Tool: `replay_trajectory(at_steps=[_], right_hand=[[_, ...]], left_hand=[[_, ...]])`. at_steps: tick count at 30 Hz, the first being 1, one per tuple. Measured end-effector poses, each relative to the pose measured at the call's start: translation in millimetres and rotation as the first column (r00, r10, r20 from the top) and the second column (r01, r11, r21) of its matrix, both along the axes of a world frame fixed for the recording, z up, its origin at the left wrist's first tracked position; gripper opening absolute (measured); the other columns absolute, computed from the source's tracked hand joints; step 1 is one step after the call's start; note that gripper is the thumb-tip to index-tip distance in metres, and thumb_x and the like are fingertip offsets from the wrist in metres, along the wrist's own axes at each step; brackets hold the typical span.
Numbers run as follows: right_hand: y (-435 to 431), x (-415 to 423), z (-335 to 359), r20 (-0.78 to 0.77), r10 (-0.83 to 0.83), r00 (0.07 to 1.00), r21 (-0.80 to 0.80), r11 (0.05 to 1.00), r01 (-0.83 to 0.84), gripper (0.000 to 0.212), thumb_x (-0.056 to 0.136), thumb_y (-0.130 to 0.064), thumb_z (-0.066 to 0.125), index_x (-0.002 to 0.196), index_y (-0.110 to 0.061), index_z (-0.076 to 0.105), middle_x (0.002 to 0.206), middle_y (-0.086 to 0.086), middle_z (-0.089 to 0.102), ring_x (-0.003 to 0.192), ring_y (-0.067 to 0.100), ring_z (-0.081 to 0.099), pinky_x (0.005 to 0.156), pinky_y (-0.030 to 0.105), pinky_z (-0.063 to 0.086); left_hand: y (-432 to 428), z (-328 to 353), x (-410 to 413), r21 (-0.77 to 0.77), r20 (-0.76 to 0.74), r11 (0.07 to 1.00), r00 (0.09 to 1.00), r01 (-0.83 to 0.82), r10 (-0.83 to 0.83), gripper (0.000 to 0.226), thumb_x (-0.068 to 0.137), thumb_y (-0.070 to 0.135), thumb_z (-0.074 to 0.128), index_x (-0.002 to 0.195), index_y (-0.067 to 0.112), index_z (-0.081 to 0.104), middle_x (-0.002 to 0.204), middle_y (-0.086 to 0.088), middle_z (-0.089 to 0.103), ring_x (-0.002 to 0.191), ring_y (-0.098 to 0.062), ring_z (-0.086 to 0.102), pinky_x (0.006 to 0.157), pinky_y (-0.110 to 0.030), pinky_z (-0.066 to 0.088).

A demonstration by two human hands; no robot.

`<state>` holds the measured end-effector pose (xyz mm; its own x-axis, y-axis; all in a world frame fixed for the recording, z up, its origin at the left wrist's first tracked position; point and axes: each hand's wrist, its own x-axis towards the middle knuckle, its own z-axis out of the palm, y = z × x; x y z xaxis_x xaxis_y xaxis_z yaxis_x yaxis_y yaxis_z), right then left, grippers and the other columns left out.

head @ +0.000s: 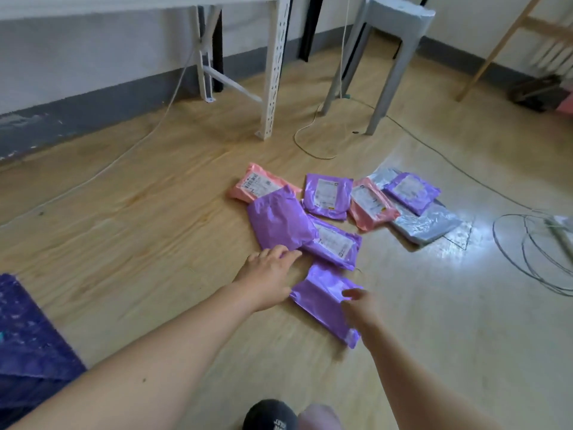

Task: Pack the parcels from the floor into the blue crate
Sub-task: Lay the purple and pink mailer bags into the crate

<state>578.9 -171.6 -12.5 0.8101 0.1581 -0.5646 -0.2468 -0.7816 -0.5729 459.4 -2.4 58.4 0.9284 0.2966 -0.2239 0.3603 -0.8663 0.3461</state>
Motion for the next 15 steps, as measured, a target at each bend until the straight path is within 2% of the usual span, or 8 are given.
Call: replay_trajectory(at_steps=[2,3,5,7,9,11,13,15], right_hand=[[-17.0,3.9,-32.8,-0.051,-0.136,0.989,-0.001,0.991,0.136,0.055,0.066,-0.013,0.051,0.121,-0.017,0.053,0.094,0.007,0.052,0.084,0.029,0.058,0.086,0.04,0.051],[-19.4,1.9,-31.8,-0.059,-0.203,0.977,0.012,0.979,0.204,0.059,0.069,-0.012,0.051,0.127,-0.017,0.047,0.096,0.007,0.052,0.083,0.03,0.059,0.084,0.042,0.053],[-20.3,2.1,-27.0,-0.123,-0.36,0.925,0.071,0.926,0.371,0.053,0.076,-0.008,0.049,0.127,-0.018,0.041,0.094,0.011,0.054,0.063,0.025,0.055,0.057,0.031,0.056],[-19.9,6.2,-30.9,-0.18,-0.448,0.876,0.103,0.877,0.47,0.045,0.087,-0.002,0.043,0.124,-0.026,0.037,0.096,0.013,0.052,0.047,0.022,0.052,0.032,0.018,0.045],[-19.0,10.5,-38.6,-0.236,-0.506,0.829,0.135,0.828,0.544,0.053,0.09,0.001,0.041,0.137,-0.022,0.032,0.113,0.014,0.049,0.032,0.02,0.054,0.028,0.015,0.041],[-18.2,11.7,-46.9,-0.289,-0.534,0.795,0.124,0.802,0.584,0.056,0.089,0.003,0.043,0.14,-0.018,0.031,0.125,0.012,0.048,0.035,0.018,0.057,0.03,0.016,0.041],[-16.8,7.2,-48.5,-0.329,-0.519,0.789,0.083,0.817,0.571,0.05,0.089,0.004,0.045,0.136,-0.011,0.037,0.111,0.008,0.05,0.054,0.02,0.054,0.029,0.012,0.039],[-15.0,2.5,-48.5,-0.375,-0.507,0.776,0.062,0.822,0.567,0.034,0.089,0.007,0.045,0.121,-0.005,0.045,0.091,0.012,0.047,0.056,0.02,0.047,0.025,0.01,0.034]], left_hand=[[-9.2,-16.0,10.2,0.006,0.004,1.0,1.0,0.023,-0.023,0.073,0.084,0.03,0.057,0.148,0.028,0.021,0.148,0.0,0.028,0.134,-0.021,0.036,0.109,-0.034,0.03],[-12.4,-24.3,14.0,0.001,0.001,1.0,1.0,0.023,-0.023,0.074,0.084,0.03,0.057,0.148,0.028,0.021,0.149,0.0,0.027,0.135,-0.021,0.035,0.109,-0.034,0.03],[-17.9,-40.7,17.7,-0.023,-0.027,0.999,0.999,0.023,-0.024,0.075,0.083,0.03,0.057,0.148,0.028,0.02,0.148,-0.001,0.026,0.136,-0.021,0.033,0.108,-0.033,0.029],[-20.6,-53.1,15.6,-0.035,-0.066,0.999,0.997,0.042,-0.044,0.077,0.082,0.03,0.058,0.148,0.029,0.018,0.15,0.0,0.023,0.139,-0.02,0.028,0.109,-0.034,0.027],[-19.1,-60.5,13.6,-0.037,-0.094,0.998,0.994,0.057,-0.06,0.079,0.081,0.029,0.059,0.149,0.031,0.017,0.152,0.001,0.019,0.141,-0.018,0.025,0.11,-0.033,0.027],[-13.8,-64.8,12.0,-0.034,-0.112,0.998,0.992,0.046,-0.05,0.078,0.082,0.028,0.06,0.148,0.03,0.018,0.152,0.001,0.019,0.14,-0.02,0.027,0.11,-0.033,0.028],[-8.5,-66.8,10.4,-0.027,-0.115,1.0,0.993,0.013,-0.017,0.078,0.082,0.029,0.061,0.147,0.028,0.019,0.151,0.0,0.021,0.137,-0.022,0.031,0.109,-0.034,0.03],[-5.2,-68.0,8.4,-0.033,-0.122,0.999,0.992,-0.009,0.005,0.079,0.082,0.03,0.062,0.148,0.027,0.019,0.151,0.0,0.021,0.137,-0.022,0.031,0.11,-0.034,0.03]])
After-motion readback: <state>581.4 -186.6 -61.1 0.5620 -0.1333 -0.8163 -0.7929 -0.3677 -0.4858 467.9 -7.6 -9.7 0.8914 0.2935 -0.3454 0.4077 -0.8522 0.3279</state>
